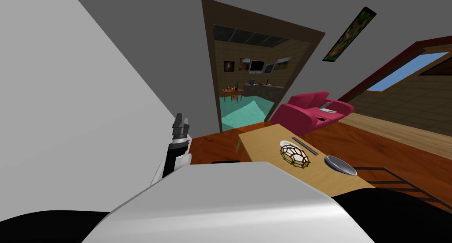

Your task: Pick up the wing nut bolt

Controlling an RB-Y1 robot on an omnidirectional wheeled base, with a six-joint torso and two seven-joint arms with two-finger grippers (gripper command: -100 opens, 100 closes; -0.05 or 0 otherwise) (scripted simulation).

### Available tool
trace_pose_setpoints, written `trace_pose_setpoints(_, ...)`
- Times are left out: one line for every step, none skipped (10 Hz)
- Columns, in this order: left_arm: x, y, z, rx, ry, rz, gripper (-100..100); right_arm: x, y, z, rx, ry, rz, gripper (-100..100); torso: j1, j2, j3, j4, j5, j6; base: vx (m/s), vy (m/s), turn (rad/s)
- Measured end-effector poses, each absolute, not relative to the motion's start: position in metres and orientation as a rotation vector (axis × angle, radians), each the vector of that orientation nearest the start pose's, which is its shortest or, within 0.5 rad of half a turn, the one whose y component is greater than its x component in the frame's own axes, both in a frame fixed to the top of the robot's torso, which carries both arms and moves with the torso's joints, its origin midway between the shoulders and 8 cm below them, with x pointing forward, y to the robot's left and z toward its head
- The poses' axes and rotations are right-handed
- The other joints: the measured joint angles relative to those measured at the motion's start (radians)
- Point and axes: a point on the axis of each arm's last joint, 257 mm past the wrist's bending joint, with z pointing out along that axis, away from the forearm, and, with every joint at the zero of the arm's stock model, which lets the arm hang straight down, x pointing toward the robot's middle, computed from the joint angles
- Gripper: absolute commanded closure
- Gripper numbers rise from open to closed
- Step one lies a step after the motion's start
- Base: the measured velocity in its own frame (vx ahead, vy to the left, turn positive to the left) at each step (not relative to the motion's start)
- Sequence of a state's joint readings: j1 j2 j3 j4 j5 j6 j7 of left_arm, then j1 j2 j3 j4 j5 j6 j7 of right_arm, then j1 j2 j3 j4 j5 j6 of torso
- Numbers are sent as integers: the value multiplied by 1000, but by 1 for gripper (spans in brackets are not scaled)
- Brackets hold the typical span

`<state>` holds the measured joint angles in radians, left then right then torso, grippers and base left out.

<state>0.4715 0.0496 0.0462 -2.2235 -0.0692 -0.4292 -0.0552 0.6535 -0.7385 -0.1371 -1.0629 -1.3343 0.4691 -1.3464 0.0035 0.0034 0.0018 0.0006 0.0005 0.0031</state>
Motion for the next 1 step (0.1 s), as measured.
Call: trace_pose_setpoints(367,287,-5,-631,769,-1144,0,19,-613,-517,-2968,1235,-519,0,-2,-1,-1,0,-1,0,-3,7,-2)
